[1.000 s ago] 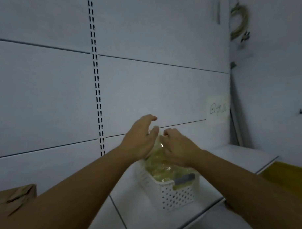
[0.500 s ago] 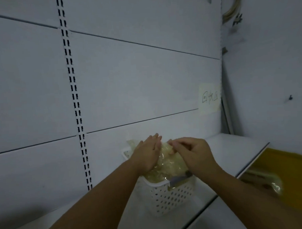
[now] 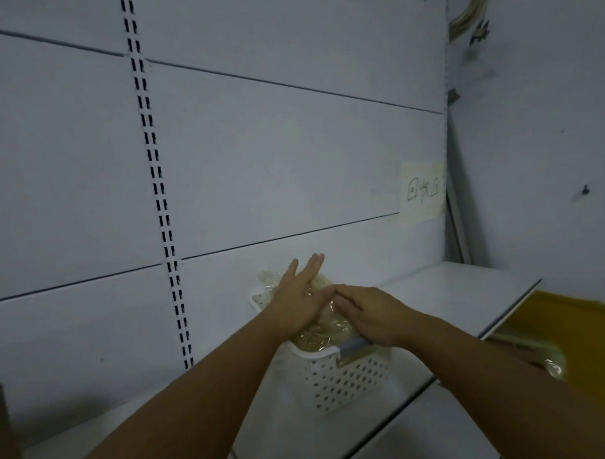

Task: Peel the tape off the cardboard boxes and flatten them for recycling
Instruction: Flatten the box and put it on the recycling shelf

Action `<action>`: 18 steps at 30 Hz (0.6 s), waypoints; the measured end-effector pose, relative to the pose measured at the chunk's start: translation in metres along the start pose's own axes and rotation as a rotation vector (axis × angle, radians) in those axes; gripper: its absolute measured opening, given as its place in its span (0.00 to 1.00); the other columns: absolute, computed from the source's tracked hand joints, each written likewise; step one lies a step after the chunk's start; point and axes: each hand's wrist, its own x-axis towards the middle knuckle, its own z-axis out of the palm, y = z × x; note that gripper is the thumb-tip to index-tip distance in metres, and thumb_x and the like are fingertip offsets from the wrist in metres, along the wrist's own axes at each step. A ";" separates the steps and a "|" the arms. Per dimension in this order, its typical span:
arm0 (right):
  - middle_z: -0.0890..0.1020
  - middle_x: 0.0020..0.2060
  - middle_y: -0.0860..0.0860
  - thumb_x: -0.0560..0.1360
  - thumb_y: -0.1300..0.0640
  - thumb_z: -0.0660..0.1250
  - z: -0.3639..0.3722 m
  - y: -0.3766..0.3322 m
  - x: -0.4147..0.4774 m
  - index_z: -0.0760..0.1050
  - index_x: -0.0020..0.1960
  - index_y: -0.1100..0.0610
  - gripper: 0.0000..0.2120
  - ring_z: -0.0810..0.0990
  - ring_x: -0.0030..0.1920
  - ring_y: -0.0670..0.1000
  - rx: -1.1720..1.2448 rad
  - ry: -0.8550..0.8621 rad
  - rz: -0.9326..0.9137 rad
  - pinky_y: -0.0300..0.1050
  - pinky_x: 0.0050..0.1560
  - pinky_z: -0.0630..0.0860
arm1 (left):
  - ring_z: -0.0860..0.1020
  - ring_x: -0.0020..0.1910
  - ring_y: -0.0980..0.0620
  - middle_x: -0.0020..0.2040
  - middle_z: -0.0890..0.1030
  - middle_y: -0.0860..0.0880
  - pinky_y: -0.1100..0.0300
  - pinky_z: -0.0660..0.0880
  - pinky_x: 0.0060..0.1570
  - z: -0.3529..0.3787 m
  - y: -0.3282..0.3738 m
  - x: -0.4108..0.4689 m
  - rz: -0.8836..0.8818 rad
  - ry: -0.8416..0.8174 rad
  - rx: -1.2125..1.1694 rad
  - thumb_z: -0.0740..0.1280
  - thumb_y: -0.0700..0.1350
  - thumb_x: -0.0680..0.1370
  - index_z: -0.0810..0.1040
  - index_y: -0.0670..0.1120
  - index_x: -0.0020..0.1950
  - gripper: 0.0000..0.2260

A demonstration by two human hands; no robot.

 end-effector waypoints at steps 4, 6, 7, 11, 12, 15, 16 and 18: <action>0.68 0.70 0.54 0.81 0.45 0.47 0.002 -0.008 -0.004 0.61 0.71 0.54 0.23 0.65 0.70 0.54 -0.122 -0.032 0.030 0.48 0.69 0.62 | 0.69 0.68 0.51 0.70 0.70 0.48 0.59 0.66 0.66 -0.014 0.008 -0.014 -0.046 0.471 -0.543 0.69 0.43 0.74 0.77 0.50 0.61 0.16; 0.56 0.76 0.53 0.81 0.44 0.46 0.001 -0.013 -0.005 0.52 0.75 0.57 0.27 0.52 0.76 0.52 -0.242 -0.048 0.028 0.47 0.72 0.52 | 0.74 0.62 0.51 0.65 0.76 0.49 0.63 0.69 0.61 -0.020 0.016 -0.017 -0.062 0.586 -0.539 0.69 0.40 0.74 0.80 0.51 0.49 0.08; 0.53 0.77 0.54 0.81 0.44 0.45 0.000 -0.017 -0.005 0.49 0.76 0.58 0.28 0.49 0.76 0.51 -0.300 -0.052 0.030 0.47 0.73 0.50 | 0.77 0.59 0.52 0.63 0.78 0.49 0.63 0.71 0.59 -0.024 0.020 -0.018 -0.059 0.611 -0.513 0.69 0.40 0.74 0.80 0.53 0.45 0.07; 0.51 0.77 0.55 0.81 0.44 0.46 0.000 -0.027 -0.004 0.46 0.76 0.58 0.29 0.52 0.76 0.52 -0.346 -0.071 0.126 0.49 0.74 0.52 | 0.78 0.56 0.54 0.54 0.82 0.50 0.61 0.73 0.57 -0.052 0.037 -0.026 0.035 0.680 -0.361 0.67 0.40 0.75 0.81 0.50 0.45 0.06; 0.51 0.77 0.55 0.81 0.44 0.47 0.000 -0.028 -0.004 0.45 0.76 0.58 0.29 0.53 0.75 0.53 -0.321 -0.064 0.140 0.49 0.74 0.55 | 0.79 0.54 0.54 0.50 0.83 0.51 0.61 0.74 0.56 -0.063 0.039 -0.029 0.062 0.666 -0.283 0.67 0.40 0.75 0.82 0.49 0.46 0.06; 0.50 0.77 0.57 0.80 0.44 0.47 0.002 -0.032 -0.007 0.43 0.76 0.59 0.31 0.56 0.75 0.55 -0.053 0.011 0.158 0.53 0.73 0.58 | 0.79 0.42 0.56 0.41 0.81 0.53 0.68 0.73 0.42 -0.101 0.041 -0.048 0.046 0.492 -0.091 0.67 0.41 0.74 0.82 0.49 0.45 0.05; 0.53 0.76 0.57 0.80 0.44 0.47 0.002 -0.034 -0.008 0.44 0.76 0.57 0.30 0.58 0.74 0.56 0.123 0.079 0.178 0.54 0.73 0.58 | 0.78 0.40 0.59 0.41 0.82 0.53 0.70 0.71 0.38 -0.116 0.040 -0.056 0.025 0.428 -0.030 0.67 0.41 0.74 0.82 0.50 0.44 0.05; 0.59 0.75 0.57 0.80 0.44 0.47 0.001 -0.038 -0.009 0.46 0.77 0.54 0.29 0.60 0.73 0.58 0.455 0.235 0.289 0.53 0.72 0.57 | 0.77 0.38 0.62 0.42 0.82 0.52 0.70 0.69 0.36 -0.147 0.034 -0.080 -0.012 0.356 0.081 0.67 0.42 0.74 0.82 0.50 0.44 0.05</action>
